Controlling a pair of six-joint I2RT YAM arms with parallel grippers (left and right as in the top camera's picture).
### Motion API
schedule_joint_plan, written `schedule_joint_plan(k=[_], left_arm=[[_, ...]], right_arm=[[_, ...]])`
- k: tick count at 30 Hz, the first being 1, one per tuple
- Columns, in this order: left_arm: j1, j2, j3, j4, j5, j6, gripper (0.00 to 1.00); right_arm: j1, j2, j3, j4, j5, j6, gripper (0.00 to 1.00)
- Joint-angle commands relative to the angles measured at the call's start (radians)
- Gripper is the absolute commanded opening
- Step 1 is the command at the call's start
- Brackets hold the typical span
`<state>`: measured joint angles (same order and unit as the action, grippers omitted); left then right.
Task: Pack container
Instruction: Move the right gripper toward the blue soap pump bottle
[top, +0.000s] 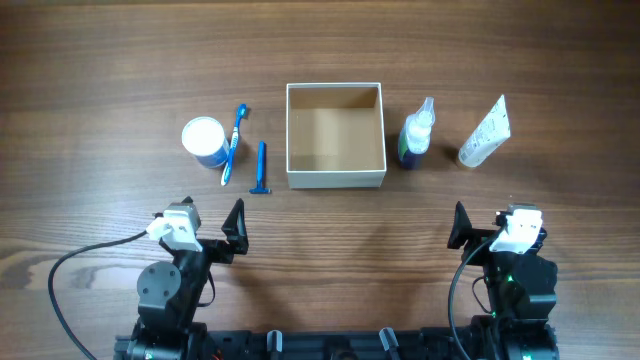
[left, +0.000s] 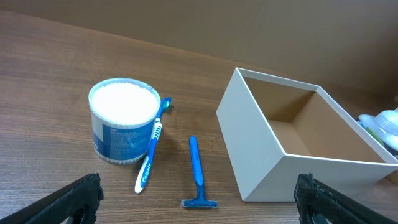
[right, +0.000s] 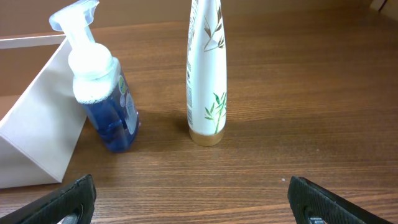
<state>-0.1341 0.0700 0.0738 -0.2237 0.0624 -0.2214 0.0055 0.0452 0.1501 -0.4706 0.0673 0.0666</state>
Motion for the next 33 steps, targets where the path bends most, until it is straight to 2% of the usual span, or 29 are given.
schedule_joint_plan(k=[1, 26, 29, 33], left_arm=[[0.009, -0.007, -0.006, 0.004, 0.012, 0.016, 1.00], [0.009, -0.007, -0.006, 0.004, 0.012, 0.016, 1.00], [0.009, -0.007, -0.006, 0.004, 0.012, 0.016, 1.00], [0.009, -0.007, -0.006, 0.004, 0.012, 0.016, 1.00]], right_arm=[[-0.003, -0.014, -0.003, 0.005, -0.017, 0.014, 1.00], [-0.003, -0.014, -0.003, 0.005, -0.017, 0.015, 1.00], [-0.003, -0.014, -0.003, 0.024, -0.122, 0.144, 1.00], [-0.003, -0.014, -0.005, 0.062, -0.174, 0.509, 1.00]])
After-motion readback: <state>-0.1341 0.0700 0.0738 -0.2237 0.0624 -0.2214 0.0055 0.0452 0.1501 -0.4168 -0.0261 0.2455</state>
